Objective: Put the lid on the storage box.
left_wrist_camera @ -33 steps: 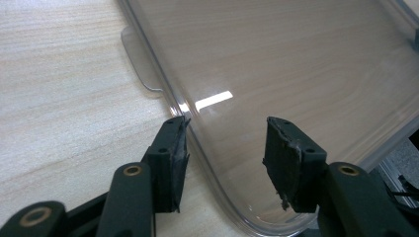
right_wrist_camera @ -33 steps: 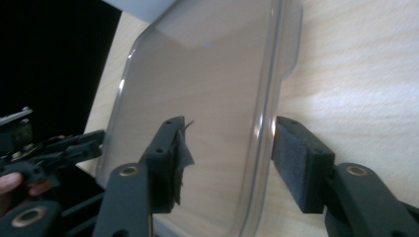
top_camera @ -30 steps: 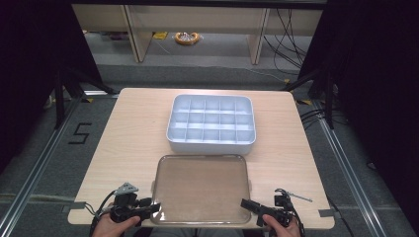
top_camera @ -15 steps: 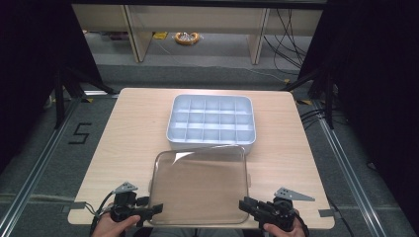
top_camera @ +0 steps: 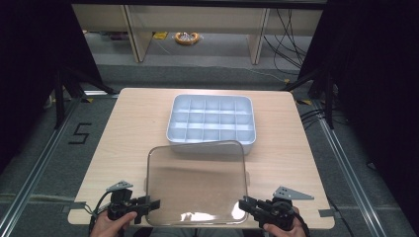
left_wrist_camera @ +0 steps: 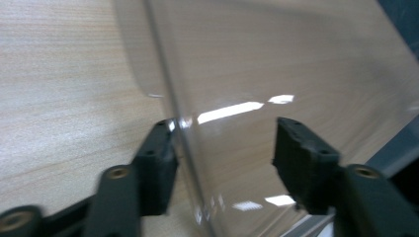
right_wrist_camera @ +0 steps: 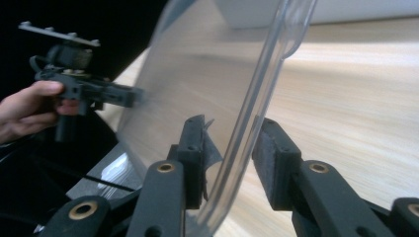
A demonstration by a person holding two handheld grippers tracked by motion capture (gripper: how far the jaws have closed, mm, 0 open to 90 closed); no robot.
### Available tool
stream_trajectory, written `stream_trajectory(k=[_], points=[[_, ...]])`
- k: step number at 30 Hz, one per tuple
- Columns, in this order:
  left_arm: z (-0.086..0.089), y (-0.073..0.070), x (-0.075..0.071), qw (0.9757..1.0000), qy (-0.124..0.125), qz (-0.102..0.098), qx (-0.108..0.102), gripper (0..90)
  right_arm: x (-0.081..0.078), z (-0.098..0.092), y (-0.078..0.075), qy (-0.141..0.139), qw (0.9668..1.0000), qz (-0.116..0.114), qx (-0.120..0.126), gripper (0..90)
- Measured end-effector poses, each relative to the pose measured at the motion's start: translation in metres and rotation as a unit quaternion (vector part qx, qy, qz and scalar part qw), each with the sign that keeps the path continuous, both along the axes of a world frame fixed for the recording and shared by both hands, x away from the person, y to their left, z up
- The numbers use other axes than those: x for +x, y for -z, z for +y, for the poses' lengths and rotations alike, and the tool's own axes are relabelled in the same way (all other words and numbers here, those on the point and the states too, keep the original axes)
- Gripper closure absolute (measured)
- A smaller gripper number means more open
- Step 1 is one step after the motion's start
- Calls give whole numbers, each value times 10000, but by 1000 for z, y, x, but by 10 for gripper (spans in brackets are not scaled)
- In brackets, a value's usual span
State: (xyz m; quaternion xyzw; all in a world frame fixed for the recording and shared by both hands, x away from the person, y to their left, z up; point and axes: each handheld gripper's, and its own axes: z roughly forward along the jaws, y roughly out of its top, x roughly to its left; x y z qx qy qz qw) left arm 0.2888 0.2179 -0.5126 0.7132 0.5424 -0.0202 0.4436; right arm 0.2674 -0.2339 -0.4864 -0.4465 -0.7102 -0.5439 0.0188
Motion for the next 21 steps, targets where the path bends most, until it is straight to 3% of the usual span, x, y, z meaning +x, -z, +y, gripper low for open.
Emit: stream_trajectory(k=[1,2,3,8,9,10,11,12,13,16,17,18,20,21], points=[[-1,-1,-1,10000,-3,-45,4,498,3,-3,3,84,9999,5,-89,679],[-1,-2,-1,10000,-14,-84,17,511,2,-3,3,166,9996,197,-91,680],[-2,-3,-2,9999,-14,-125,37,520,3,-3,4,204,9996,134,-168,680],[-1,-8,-4,9995,38,-301,-9,597,5,-3,3,394,9981,245,-406,678],[-1,-9,-4,9995,42,-321,-15,618,6,-3,2,448,9973,295,-506,678],[0,-10,-4,9993,71,-375,-5,628,4,-1,1,490,9969,427,-438,677],[-1,-11,-4,9992,45,-407,-17,637,6,-2,1,527,9960,317,-646,678],[-1,-12,-4,9989,44,-457,9,646,5,0,0,543,9956,409,-653,678],[-1,-14,-4,9987,41,-498,34,657,8,0,-1,499,9949,228,-848,677],[-1,-17,-3,9982,26,-589,59,667,8,3,-3,572,9934,397,-916,679],[-2,-18,-2,9982,15,-593,73,668,12,3,-2,564,9929,171,-1030,680],[-2,-20,-1,9981,-19,-612,68,666,14,5,-6,584,9931,241,-987,680],[-3,-24,2,9976,-35,-691,70,667,18,4,-7,604,9919,112,-1115,680],[-2,-31,5,9968,-44,-792,27,670,22,4,-12,573,9934,97,-989,680]])
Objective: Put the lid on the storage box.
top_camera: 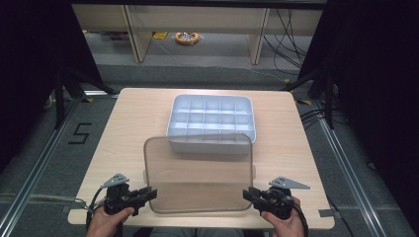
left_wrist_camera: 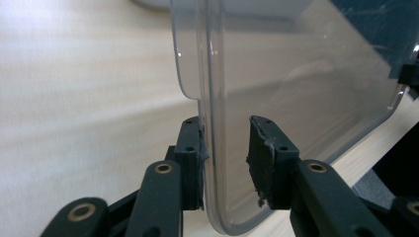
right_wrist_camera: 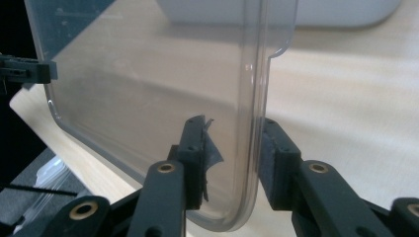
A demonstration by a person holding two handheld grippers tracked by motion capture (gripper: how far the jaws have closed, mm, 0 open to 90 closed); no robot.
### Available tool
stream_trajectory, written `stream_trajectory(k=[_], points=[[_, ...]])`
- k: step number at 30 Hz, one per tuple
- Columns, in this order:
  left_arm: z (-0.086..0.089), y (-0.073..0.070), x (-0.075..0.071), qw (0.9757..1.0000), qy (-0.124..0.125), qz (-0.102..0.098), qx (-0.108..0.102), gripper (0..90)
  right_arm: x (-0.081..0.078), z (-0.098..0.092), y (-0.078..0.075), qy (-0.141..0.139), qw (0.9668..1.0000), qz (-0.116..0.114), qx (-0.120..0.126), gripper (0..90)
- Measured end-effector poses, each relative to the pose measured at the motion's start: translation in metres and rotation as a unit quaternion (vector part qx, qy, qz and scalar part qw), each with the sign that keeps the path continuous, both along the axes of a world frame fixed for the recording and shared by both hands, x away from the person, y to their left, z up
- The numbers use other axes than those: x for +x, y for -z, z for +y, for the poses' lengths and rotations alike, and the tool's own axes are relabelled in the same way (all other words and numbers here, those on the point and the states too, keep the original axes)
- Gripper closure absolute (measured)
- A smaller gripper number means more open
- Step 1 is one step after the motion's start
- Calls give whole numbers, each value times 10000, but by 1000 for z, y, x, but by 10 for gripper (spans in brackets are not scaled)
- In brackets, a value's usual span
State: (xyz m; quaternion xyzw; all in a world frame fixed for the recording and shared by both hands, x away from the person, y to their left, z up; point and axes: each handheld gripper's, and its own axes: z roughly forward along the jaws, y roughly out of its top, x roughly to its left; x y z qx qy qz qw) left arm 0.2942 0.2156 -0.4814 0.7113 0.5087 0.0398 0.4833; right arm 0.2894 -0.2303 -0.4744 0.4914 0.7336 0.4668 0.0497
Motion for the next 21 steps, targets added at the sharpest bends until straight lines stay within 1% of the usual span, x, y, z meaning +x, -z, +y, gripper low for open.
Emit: stream_trajectory(k=[1,2,3,4,5,6,7,8,9,11,12,13,14,15,16,17,18,19,20,21], points=[[0,0,0,10000,0,0,0,672,3,-1,-3,12,10000,-84,2,679],[-1,-4,2,10000,-30,-69,-9,672,3,-1,-3,12,10000,-84,2,679],[-1,-8,5,9999,-5,-124,16,672,10,-1,-9,106,9998,-140,3,676],[-3,-11,9,9998,-51,-182,-12,672,10,-1,-9,106,9998,-140,3,676],[-3,-15,14,9997,-51,-228,11,669,17,-2,-16,100,9997,-195,55,675],[-4,-18,19,9996,-118,-233,-53,669,17,-2,-16,100,9997,-195,55,675],[-4,-21,25,9994,-219,-245,-111,662,23,1,-24,253,9995,-98,166,674],[-4,-25,30,9994,-231,-209,-165,662,23,1,-24,253,9995,-98,166,674],[-4,-28,36,9992,-228,-283,-165,663,31,-1,-25,174,9993,-337,26,674],[-6,-36,45,9988,-299,-345,-175,663,39,-2,-32,219,9990,-380,78,672],[-7,-40,50,9984,-362,-404,-184,663,48,-3,-37,251,9987,-419,125,669],[-8,-43,55,9984,-336,-412,-214,663,48,-3,-37,251,9987,-419,125,669],[-10,-46,60,9981,-390,-426,-218,664,53,-4,-40,299,9985,-455,74,667],[-12,-48,64,9977,-446,-462,-225,663,57,-4,-42,331,9983,-475,102,666],[-13,-50,69,9975,-463,-474,-246,662,59,-3,-46,429,9981,-394,185,664],[-15,-53,74,9974,-476,-473,-254,660,64,-5,-48,397,9978,-519,141,663],[-16,-55,79,9974,-489,-468,-246,657,67,-7,-50,434,9976,-524,84,663],[-18,-57,84,9974,-488,-473,-257,656,70,-8,-52,454,9974,-543,117,663],[-20,-58,88,9972,-513,-482,-266,655,72,-7,-55,554,9973,-424,228,662],[-21,-60,92,9972,-512,-470,-264,653,76,-9,-56,550,9969,-537,184,662]])
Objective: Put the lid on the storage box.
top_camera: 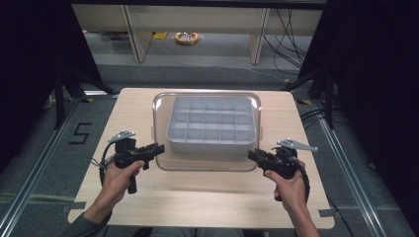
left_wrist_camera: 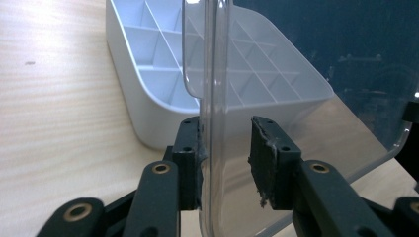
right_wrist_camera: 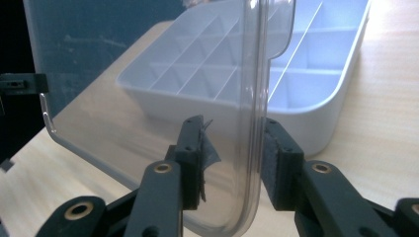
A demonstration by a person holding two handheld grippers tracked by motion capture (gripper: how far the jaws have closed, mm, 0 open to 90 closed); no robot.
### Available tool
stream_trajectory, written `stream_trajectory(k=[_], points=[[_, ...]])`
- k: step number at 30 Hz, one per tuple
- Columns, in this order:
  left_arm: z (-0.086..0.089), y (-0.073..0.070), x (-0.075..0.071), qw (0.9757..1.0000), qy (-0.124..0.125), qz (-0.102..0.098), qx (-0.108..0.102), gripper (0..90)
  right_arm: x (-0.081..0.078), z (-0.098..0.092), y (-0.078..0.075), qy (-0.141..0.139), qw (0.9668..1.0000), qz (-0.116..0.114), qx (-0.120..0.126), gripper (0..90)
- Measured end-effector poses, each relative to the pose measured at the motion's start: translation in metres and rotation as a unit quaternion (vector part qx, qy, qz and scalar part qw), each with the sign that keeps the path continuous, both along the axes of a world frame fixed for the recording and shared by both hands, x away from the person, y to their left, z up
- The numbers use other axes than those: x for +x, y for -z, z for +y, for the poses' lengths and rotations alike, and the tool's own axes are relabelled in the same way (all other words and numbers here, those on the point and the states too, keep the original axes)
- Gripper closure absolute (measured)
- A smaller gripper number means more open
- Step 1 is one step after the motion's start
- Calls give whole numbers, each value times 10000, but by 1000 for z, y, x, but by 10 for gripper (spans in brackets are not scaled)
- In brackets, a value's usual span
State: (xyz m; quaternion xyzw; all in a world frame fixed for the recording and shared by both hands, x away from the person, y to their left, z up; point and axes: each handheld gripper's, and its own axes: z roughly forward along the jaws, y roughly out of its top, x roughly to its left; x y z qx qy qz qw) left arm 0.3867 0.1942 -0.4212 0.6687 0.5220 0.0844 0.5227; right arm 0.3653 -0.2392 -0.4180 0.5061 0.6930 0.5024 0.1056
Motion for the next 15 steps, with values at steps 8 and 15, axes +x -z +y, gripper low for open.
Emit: stream_trajectory(k=[8,15], points=[[-16,-10,36,9999,-5,73,79,641,32,-9,-11,220,9997,58,-44,645],[-29,-16,69,9995,-115,217,195,626,58,-15,-14,359,9993,37,-113,635]])
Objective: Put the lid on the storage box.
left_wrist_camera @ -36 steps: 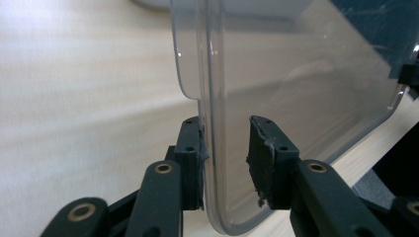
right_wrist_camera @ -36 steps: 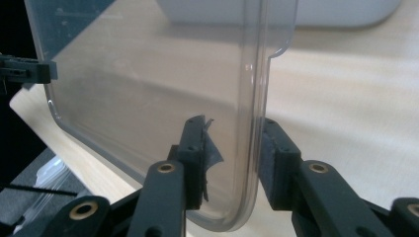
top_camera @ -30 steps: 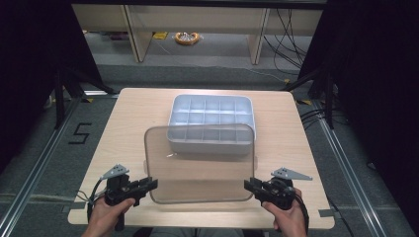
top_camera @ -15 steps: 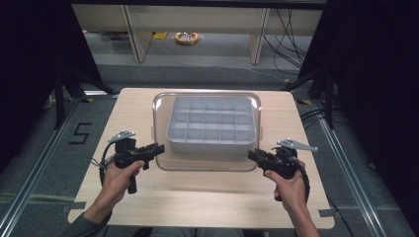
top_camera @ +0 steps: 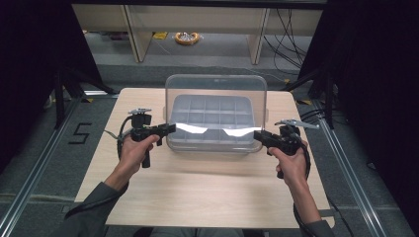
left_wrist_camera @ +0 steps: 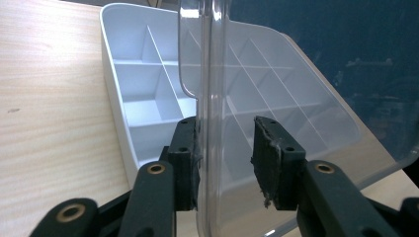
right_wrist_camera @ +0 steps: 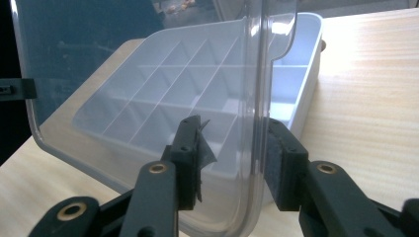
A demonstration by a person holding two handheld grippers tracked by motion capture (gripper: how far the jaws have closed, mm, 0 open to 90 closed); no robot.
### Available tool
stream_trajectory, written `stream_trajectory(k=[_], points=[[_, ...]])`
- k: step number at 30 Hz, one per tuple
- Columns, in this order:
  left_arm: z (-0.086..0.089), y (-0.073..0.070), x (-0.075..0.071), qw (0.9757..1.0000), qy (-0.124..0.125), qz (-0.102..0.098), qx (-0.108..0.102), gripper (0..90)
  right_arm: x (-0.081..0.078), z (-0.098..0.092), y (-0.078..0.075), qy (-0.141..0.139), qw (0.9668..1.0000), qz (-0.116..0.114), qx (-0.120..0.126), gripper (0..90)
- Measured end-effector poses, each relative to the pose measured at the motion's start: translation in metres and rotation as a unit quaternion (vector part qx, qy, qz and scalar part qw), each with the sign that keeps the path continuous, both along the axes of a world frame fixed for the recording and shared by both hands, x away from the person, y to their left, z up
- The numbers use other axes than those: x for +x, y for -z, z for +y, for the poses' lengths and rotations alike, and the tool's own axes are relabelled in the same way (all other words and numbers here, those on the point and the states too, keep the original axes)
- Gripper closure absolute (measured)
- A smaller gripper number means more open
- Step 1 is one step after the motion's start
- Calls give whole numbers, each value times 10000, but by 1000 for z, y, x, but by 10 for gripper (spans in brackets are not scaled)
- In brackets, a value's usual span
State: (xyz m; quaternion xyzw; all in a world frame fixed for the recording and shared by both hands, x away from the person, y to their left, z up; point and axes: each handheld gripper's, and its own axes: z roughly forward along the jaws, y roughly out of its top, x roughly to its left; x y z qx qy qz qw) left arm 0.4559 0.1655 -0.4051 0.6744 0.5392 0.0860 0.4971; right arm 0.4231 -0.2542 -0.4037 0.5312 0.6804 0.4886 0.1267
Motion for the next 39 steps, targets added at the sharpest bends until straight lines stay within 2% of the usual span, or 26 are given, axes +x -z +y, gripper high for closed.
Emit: stream_trajectory(k=[1,3,4,5,7,8,9,14,16,17,19,20,21,23,24,29,31,32,33,35,36,39], points=[[-1,0,5,10000,-37,36,4,625,2,2,-2,89,9997,170,156,632],[-2,0,12,9999,-73,103,-48,622,11,1,-1,106,9999,110,40,626],[-2,0,18,9998,-99,146,-71,621,19,-1,-1,83,9999,80,99,625],[-2,0,18,9998,-99,146,-71,621,19,-1,-1,83,9999,80,99,625],[-2,2,23,9996,-151,211,-86,617,25,2,-1,155,9994,242,201,620],[0,2,25,9997,-132,212,-20,616,30,3,0,144,9996,204,149,617],[-1,3,27,9995,-184,224,-79,616,30,3,0,144,9996,204,149,617],[2,9,39,9989,-299,346,-45,612,44,9,9,160,9994,292,93,608],[2,10,40,9989,-312,349,-20,611,47,8,11,165,9995,270,39,608],[3,11,42,9989,-294,374,37,611,47,13,12,303,9976,540,301,607],[2,12,44,9987,-351,380,1,611,49,13,15,322,9973,603,279,605],[2,13,45,9986,-367,378,9,611,49,13,15,322,9973,603,279,605],[3,14,46,9986,-316,425,58,609,52,11,18,221,9986,452,173,603],[2,15,48,9982,-378,454,28,608,54,11,22,253,9986,447,96,597],[2,17,49,9982,-354,481,54,606,53,12,22,277,9981,520,163,595],[-2,23,55,9975,-445,548,25,590,58,11,31,334,9977,557,200,584],[-2,25,57,9974,-411,579,112,577,58,13,33,463,9955,756,329,574],[-3,27,58,9973,-427,587,92,577,58,13,33,463,9955,756,329,574],[-4,28,59,9971,-450,605,104,573,60,11,35,405,9970,612,226,571],[-4,30,60,9970,-425,628,134,567,60,12,36,452,9962,695,254,562],[-4,30,60,9971,-431,620,136,565,61,13,37,487,9964,669,162,559],[-5,33,61,9967,-500,618,156,552,62,15,37,536,9958,715,178,556]])
